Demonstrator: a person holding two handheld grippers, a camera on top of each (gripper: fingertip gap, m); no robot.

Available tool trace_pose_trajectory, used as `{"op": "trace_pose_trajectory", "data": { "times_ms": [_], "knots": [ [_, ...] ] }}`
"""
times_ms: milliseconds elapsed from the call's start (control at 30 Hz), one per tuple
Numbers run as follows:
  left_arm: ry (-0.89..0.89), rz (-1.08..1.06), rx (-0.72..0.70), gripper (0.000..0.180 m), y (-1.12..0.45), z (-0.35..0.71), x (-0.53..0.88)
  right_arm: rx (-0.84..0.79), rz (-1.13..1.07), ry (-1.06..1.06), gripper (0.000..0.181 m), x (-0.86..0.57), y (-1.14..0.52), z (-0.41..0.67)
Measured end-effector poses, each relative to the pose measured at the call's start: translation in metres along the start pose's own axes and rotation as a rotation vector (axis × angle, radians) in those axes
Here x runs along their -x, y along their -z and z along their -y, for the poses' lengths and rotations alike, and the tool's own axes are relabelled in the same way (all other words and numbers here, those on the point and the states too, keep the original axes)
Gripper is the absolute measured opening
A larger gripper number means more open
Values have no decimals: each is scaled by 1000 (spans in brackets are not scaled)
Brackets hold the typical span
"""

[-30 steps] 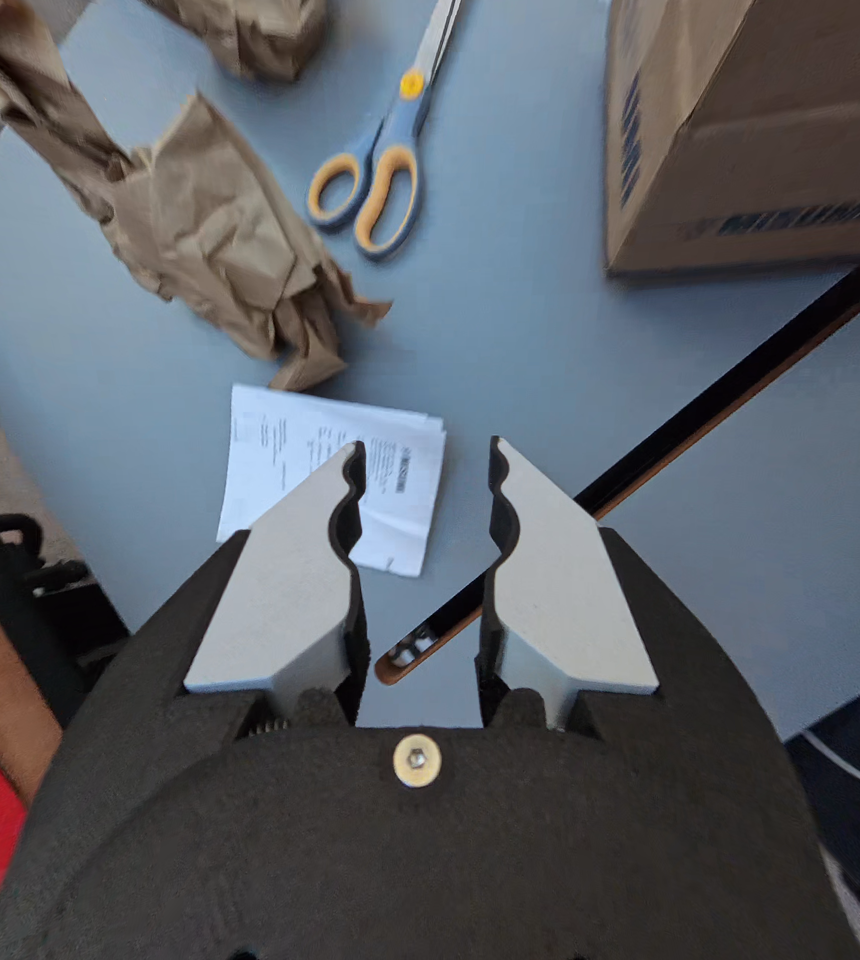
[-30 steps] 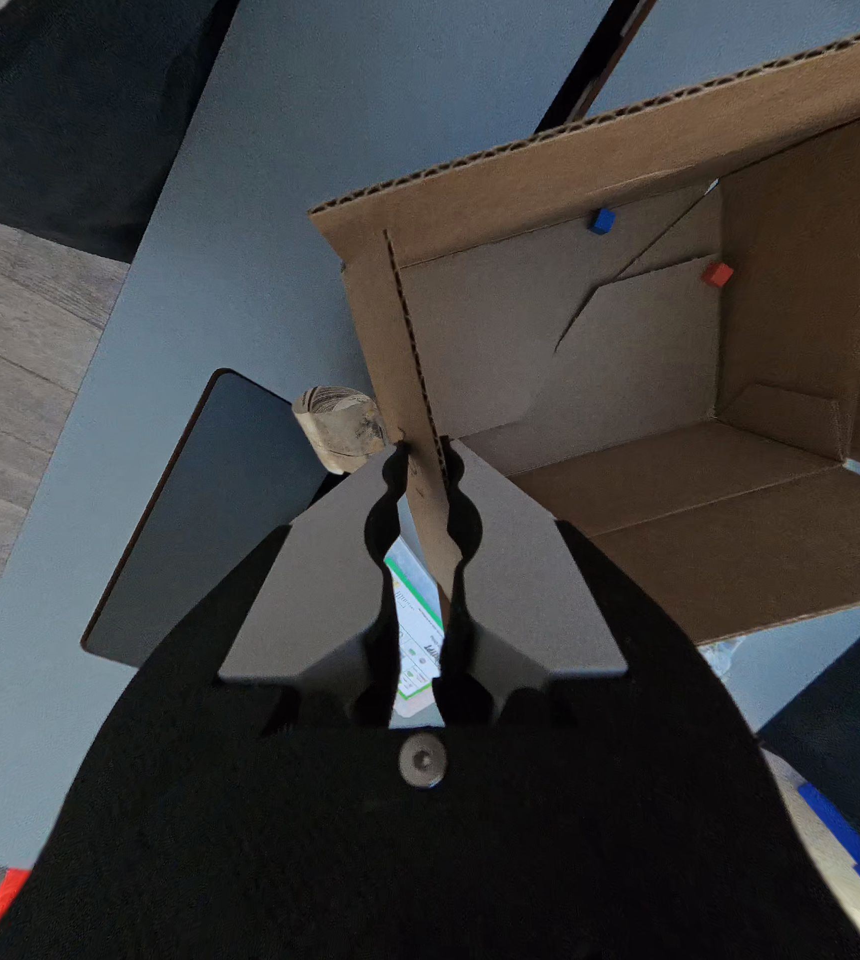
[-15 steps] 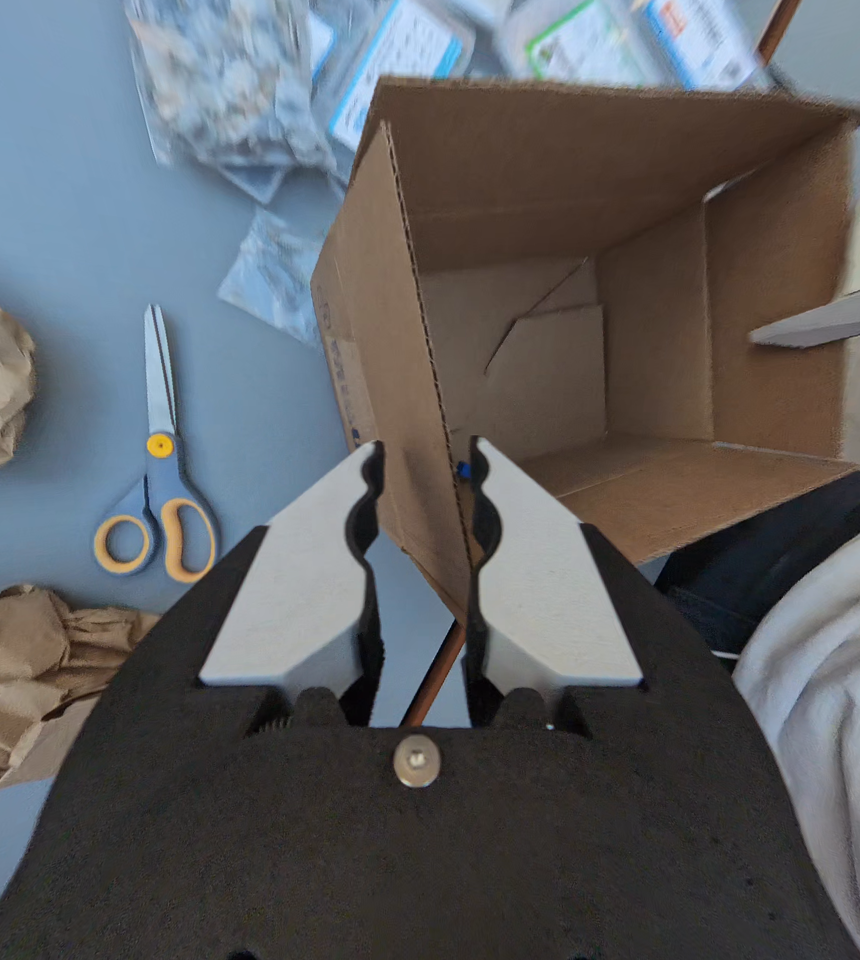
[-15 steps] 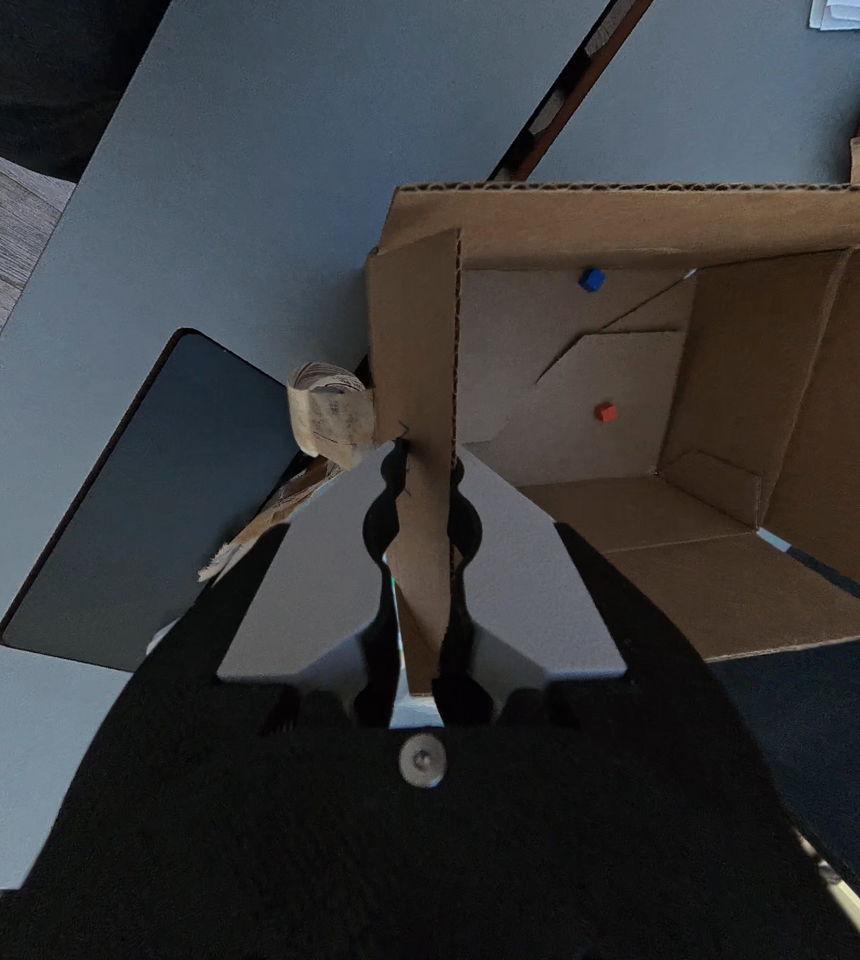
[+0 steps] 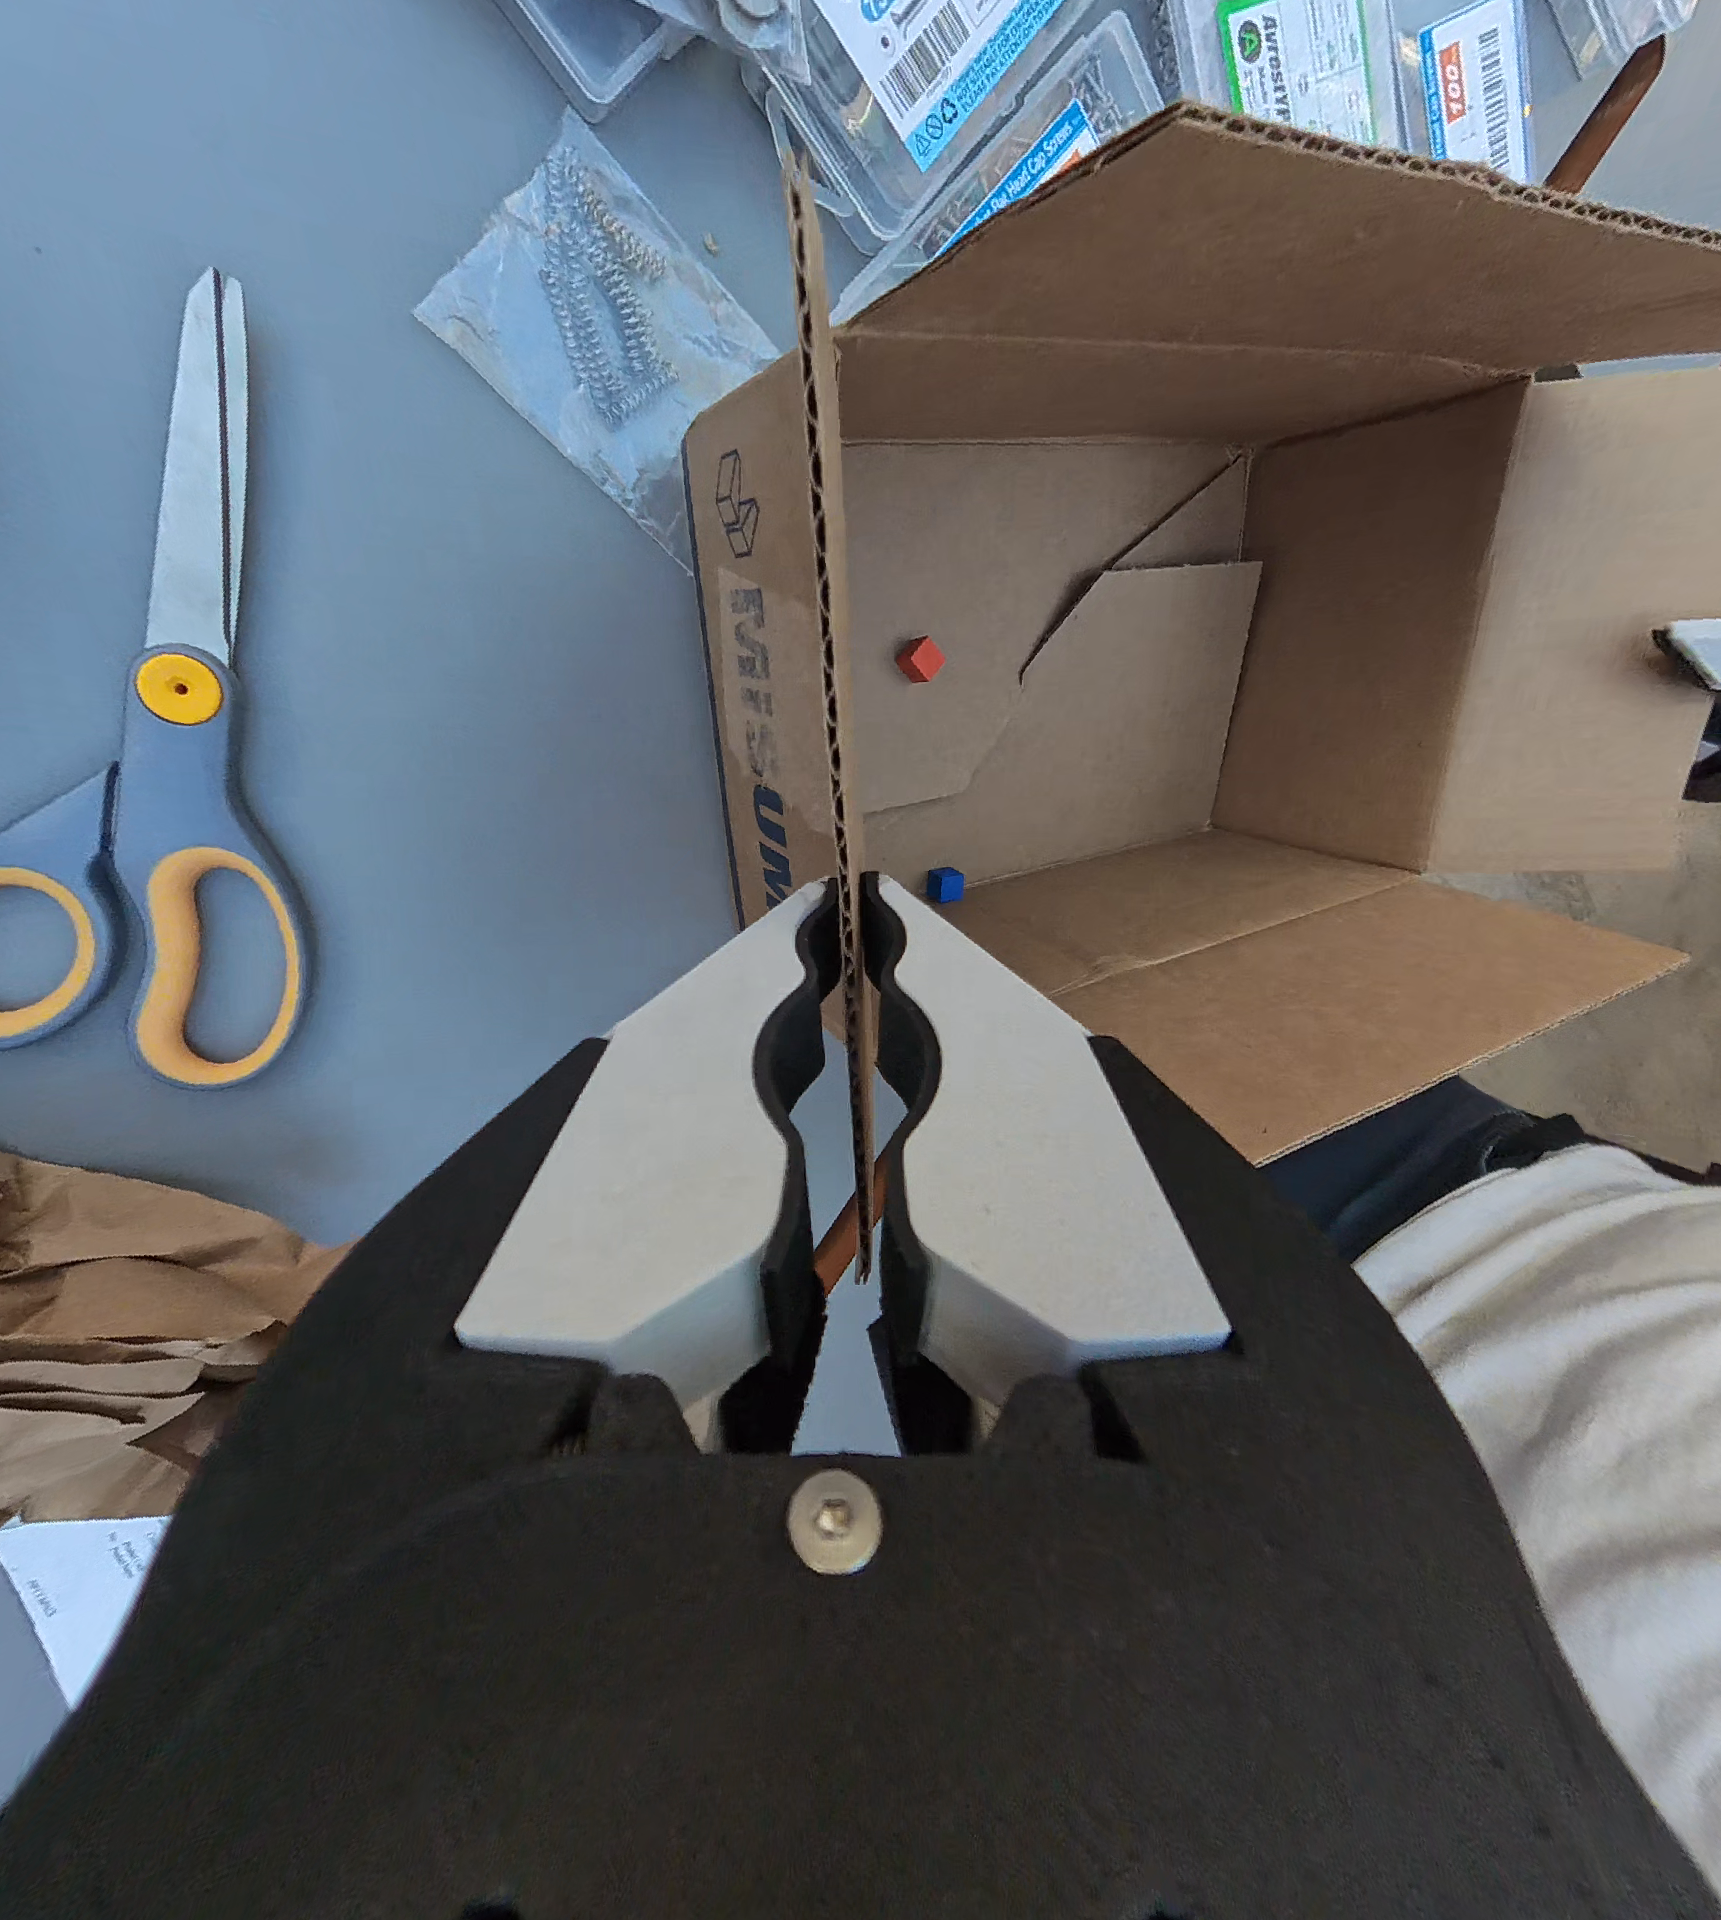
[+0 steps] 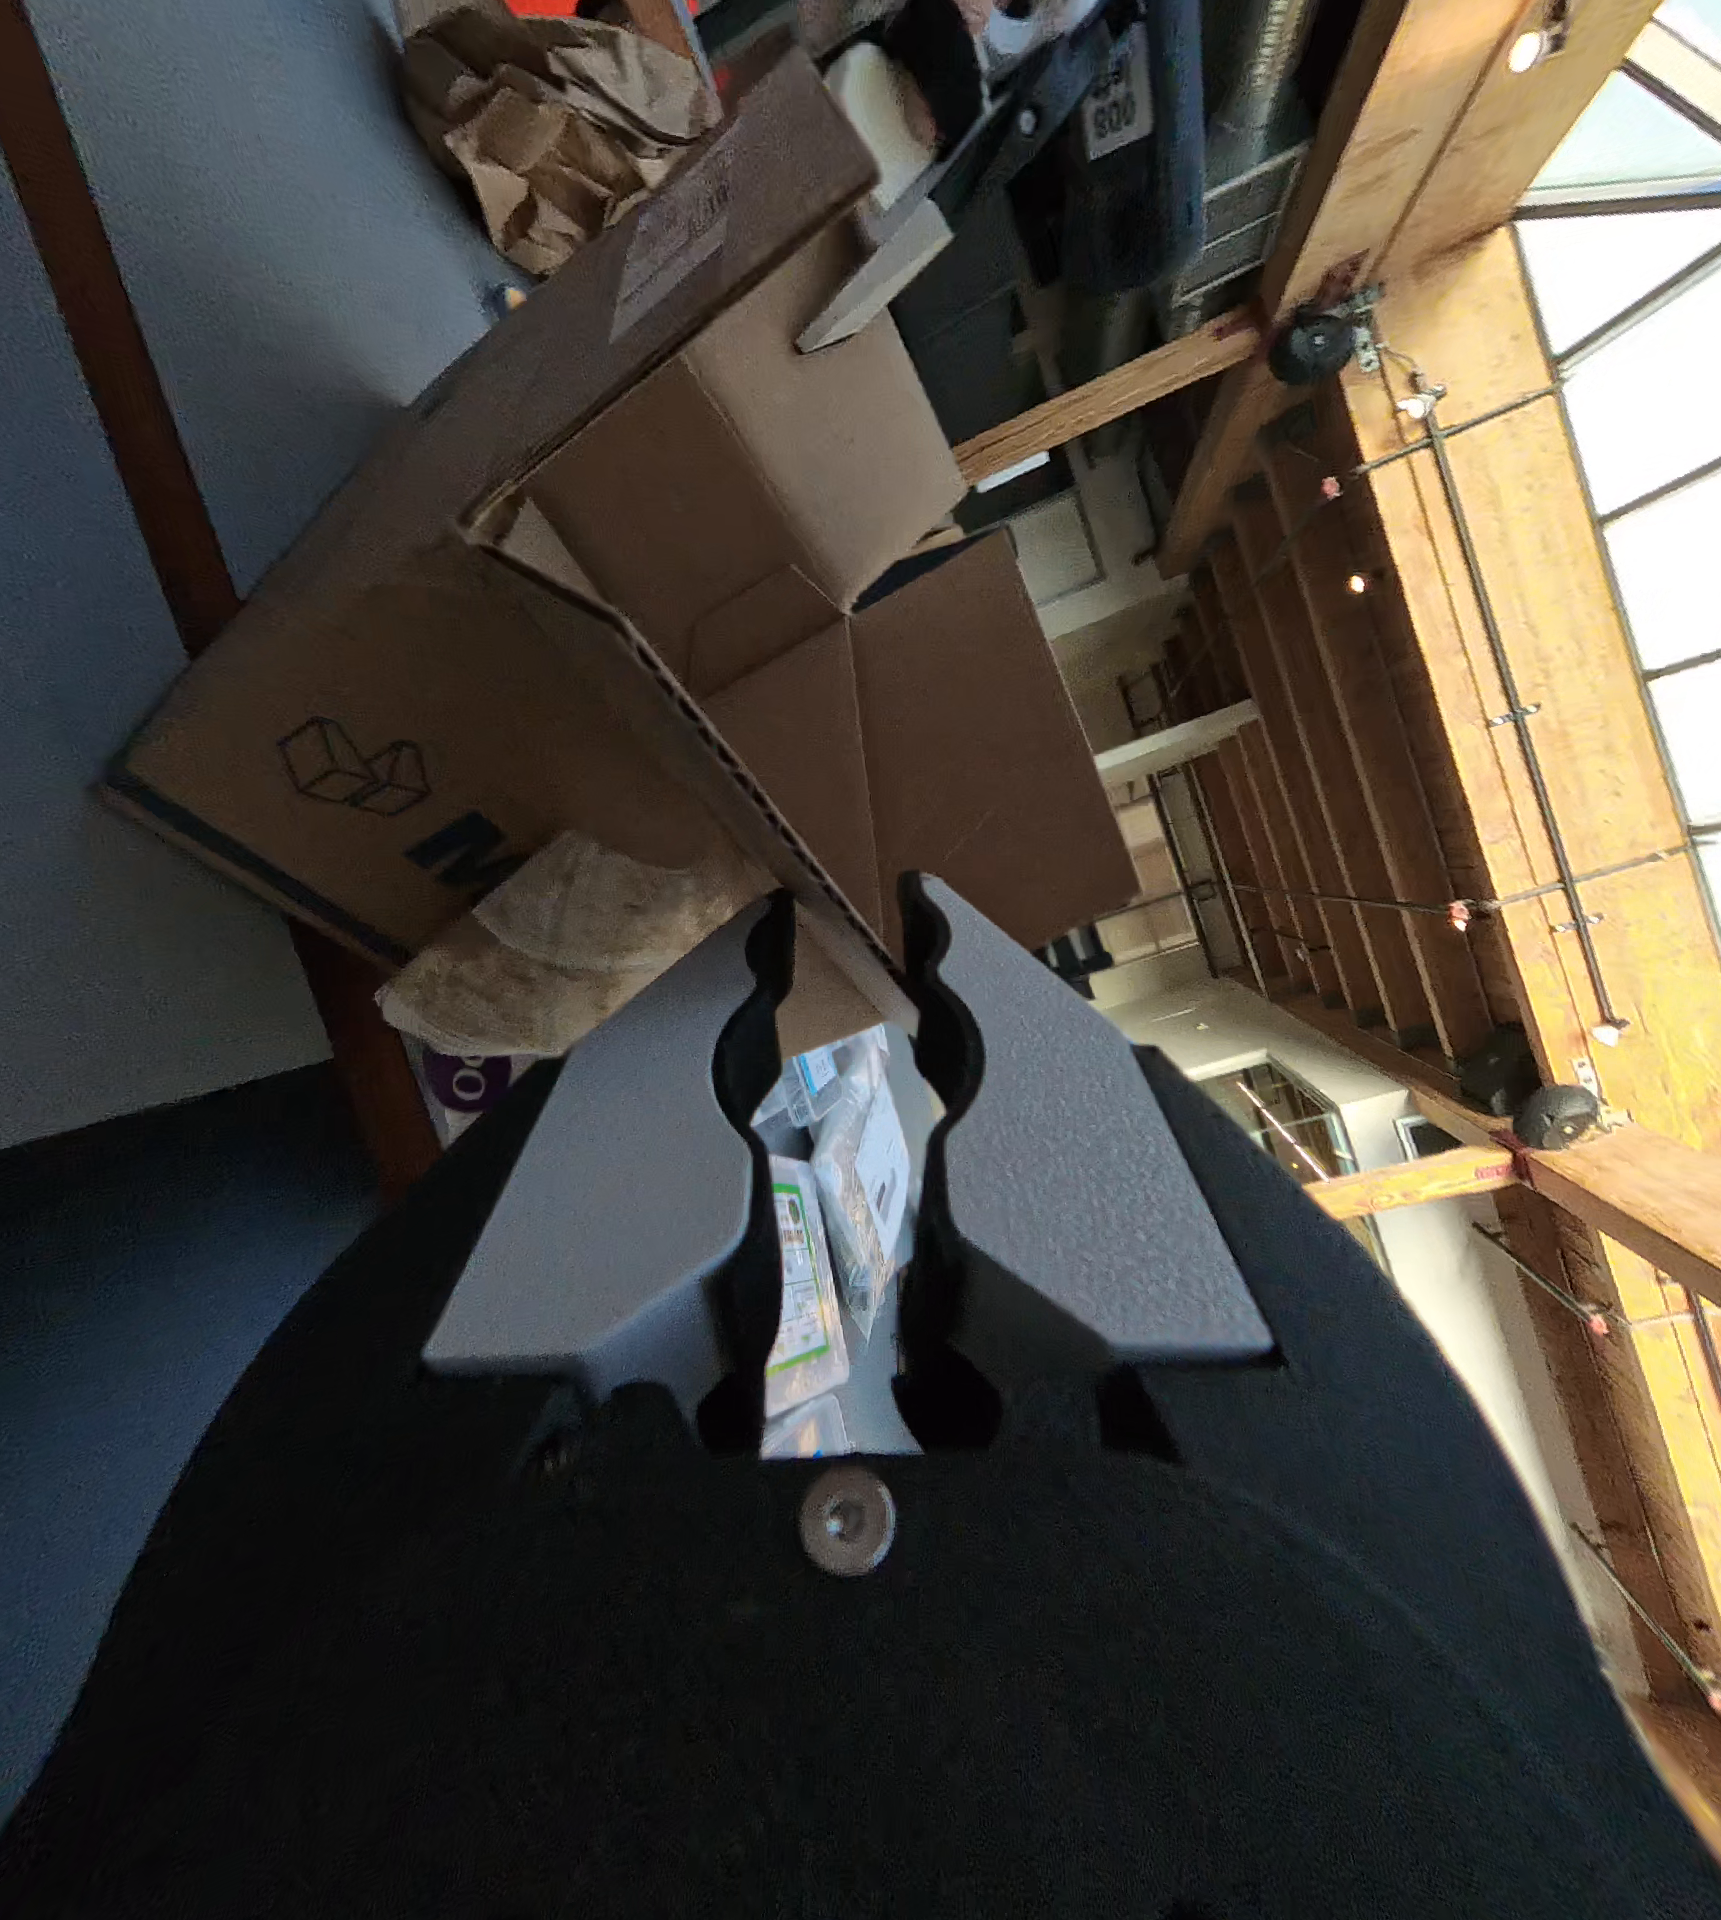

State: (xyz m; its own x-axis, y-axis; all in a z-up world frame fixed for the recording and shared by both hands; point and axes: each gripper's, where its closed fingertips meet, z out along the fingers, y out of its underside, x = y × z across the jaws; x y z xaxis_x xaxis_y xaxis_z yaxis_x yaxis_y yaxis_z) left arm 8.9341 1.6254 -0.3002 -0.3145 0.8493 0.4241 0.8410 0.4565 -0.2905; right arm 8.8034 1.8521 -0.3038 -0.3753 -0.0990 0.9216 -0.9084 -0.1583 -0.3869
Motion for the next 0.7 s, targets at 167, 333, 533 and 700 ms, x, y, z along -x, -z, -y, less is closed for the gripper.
{"op": "trace_pose_trajectory", "data": {
  "times_ms": [167, 333, 533, 700],
  "knots": [
    [-67, 62, -1, 1, 2, 4, 6, 41, -205, -90, 18, 6, -4, -10],
    [-92, 57, -32, 2, 3, 5, 3, 100, 185, -169, 20, 4, -6, 2],
    [-114, -45, -72, 12, -4, 11, -12, 203, 705, -451, 25, -46, -3, 49],
    [-137, -58, -161, 18, 13, 28, -19, 215, 901, -691, 26, -81, -38, 85]
  ]
}}
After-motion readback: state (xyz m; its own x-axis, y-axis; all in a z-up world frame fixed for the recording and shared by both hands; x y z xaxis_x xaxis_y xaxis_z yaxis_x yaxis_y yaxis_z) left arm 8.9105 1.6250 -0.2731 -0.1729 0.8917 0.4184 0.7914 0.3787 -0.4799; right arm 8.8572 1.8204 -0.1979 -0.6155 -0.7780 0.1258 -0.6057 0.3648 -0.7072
